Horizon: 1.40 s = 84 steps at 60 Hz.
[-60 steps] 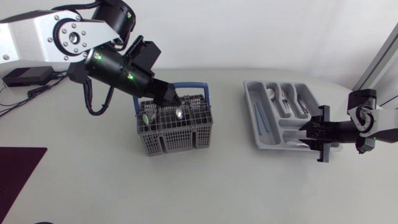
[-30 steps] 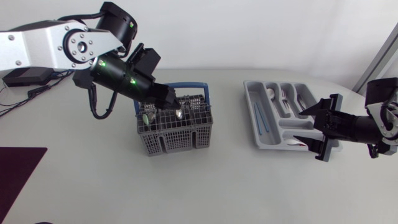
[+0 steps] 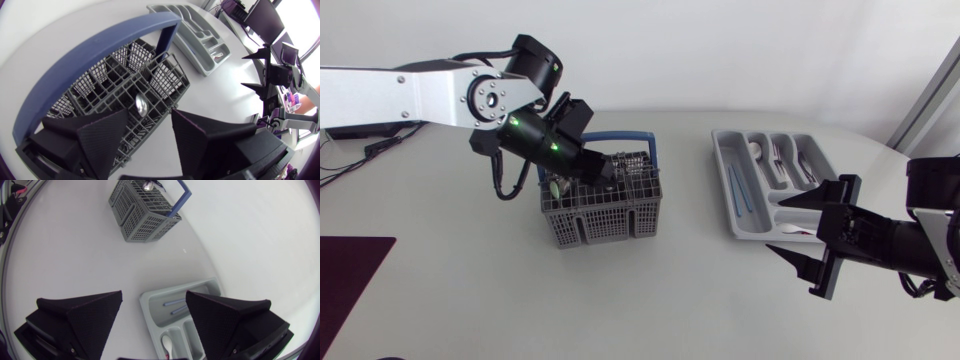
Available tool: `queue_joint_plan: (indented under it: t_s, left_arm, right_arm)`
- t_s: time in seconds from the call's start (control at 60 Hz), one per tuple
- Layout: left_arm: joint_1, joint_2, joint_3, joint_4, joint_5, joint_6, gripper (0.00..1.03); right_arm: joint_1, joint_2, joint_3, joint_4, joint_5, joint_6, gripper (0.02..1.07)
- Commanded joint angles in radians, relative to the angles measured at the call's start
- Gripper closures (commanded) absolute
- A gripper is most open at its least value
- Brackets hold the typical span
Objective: Unload the cutlery basket into the drawer organizer.
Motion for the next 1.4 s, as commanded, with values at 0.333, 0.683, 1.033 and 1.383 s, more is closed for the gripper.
queue_joint_plan:
  t_s: [0.333,0.683,1.033,1.383]
  left_arm:
    - [-0.022,0.037,0.012,0.026,0.005,-0.035,0.48]
    - [-0.021,0.030,-0.018,0.074,0.003,-0.052,0.64]
    - [-0.033,0.005,-0.050,0.104,-0.049,-0.061,0.85]
    - [-0.033,-0.104,-0.146,0.189,-0.050,-0.069,0.98]
  right_arm:
    - [0.041,-0.039,-0.046,-0.012,-0.001,0.035,0.15]
    - [0.066,-0.054,-0.060,-0.019,0.008,0.038,0.15]
    - [0.086,-0.085,-0.068,-0.038,0.009,0.045,0.15]
    - [0.107,-0.106,-0.071,-0.045,0.022,0.062,0.15]
